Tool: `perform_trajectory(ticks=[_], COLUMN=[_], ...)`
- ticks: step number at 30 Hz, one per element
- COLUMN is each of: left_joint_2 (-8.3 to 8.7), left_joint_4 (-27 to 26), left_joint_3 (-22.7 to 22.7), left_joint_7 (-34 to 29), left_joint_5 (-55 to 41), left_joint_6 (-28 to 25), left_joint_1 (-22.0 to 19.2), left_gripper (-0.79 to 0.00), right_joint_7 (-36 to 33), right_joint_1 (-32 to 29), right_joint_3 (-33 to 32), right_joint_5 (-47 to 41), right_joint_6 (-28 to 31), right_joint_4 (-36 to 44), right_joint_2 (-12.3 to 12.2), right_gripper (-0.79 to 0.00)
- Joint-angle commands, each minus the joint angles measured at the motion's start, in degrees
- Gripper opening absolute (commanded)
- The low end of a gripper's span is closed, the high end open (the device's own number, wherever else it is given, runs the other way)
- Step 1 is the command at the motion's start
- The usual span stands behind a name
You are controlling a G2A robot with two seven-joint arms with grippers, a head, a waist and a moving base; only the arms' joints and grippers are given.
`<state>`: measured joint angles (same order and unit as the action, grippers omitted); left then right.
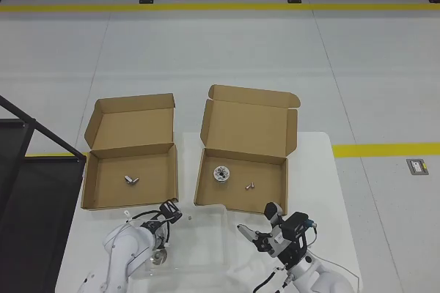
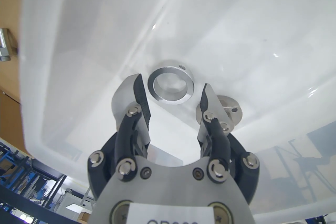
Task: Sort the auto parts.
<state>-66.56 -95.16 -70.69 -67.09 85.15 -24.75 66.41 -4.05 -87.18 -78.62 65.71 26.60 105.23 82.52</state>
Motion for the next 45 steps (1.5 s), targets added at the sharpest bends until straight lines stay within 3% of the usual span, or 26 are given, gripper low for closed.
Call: perform_trajectory(ticks=[1,9,13,14,15,21,30,39,41,45], left_joint_2=[-0.05,-0.27,-0.31,-0.27,-0.2,0.78,3.04,5.53,5.85,6.08], left_joint_4=[0.49,2.33,2.38,1.94,1.17,-7.99,-20.86,-22.57,-22.21,-21.89], left_joint_3=[0.37,1.41,1.59,1.33,1.02,-3.83,-17.56,-29.68,-31.41,-32.81], left_joint_7=[-0.01,0.23,0.57,0.77,1.08,2.78,7.42,19.33,20.7,22.77], left_joint_5=[0.13,0.46,-0.09,-0.37,-0.55,-4.98,-24.22,-38.48,-40.21,-39.12], left_joint_6=[0.16,1.13,0.89,0.8,0.68,-3.13,-17.63,-31.38,-31.66,-26.54], left_joint_1=[-0.32,-1.49,-1.58,-1.47,-1.17,4.04,14.97,20.49,20.75,20.14], left_gripper=[-0.326,-0.44,-0.634,-0.736,-0.785,-0.785,-0.785,-0.785,-0.785,-0.785], right_joint_7=[0.0,0.0,0.0,0.0,0.0,0.0,0.0,0.0,0.0,0.0], right_joint_1=[0.0,0.0,0.0,0.0,0.0,0.0,0.0,0.0,0.0,0.0], right_joint_3=[0.0,0.0,0.0,0.0,0.0,0.0,0.0,0.0,0.0,0.0], right_joint_5=[0.0,0.0,0.0,0.0,0.0,0.0,0.0,0.0,0.0,0.0], right_joint_6=[0.0,0.0,0.0,0.0,0.0,0.0,0.0,0.0,0.0,0.0], right_joint_4=[0.0,0.0,0.0,0.0,0.0,0.0,0.0,0.0,0.0,0.0], right_joint_2=[0.0,0.0,0.0,0.0,0.0,0.0,0.0,0.0,0.0,0.0], right_gripper=[0.0,0.0,0.0,0.0,0.0,0.0,0.0,0.0,0.0,0.0])
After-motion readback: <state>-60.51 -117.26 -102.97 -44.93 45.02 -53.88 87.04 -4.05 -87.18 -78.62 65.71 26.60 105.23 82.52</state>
